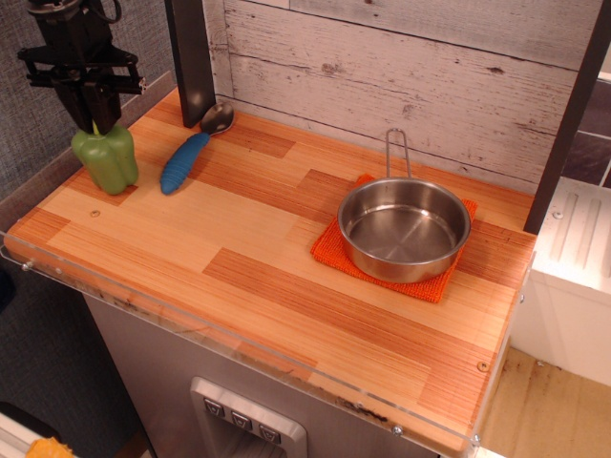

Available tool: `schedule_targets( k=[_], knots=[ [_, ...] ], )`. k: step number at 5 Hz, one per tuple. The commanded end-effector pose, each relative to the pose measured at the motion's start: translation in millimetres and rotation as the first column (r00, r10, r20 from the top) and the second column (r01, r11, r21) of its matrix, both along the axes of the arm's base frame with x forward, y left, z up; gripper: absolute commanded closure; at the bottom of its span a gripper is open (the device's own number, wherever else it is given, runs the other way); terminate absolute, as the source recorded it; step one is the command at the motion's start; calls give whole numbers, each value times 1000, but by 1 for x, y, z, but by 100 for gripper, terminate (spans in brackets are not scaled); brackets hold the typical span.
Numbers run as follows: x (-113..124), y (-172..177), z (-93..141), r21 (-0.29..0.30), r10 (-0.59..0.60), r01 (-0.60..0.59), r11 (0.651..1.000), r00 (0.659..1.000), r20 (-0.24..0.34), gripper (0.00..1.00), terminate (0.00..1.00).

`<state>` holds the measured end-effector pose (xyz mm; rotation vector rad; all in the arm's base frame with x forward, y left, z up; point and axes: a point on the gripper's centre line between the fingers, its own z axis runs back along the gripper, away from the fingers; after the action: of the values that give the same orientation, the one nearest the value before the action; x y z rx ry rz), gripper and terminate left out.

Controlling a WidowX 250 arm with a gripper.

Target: Place the green pepper to the left of the blue spoon

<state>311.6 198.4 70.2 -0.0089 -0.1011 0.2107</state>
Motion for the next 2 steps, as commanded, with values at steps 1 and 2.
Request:
schedule_targets(
  k=[1,2],
  knots=[
    [3,-1,34,33,-24,21,999,997,76,0,0],
    [4,-2,59,71,-31,23,997,991,127,0,0]
  ],
)
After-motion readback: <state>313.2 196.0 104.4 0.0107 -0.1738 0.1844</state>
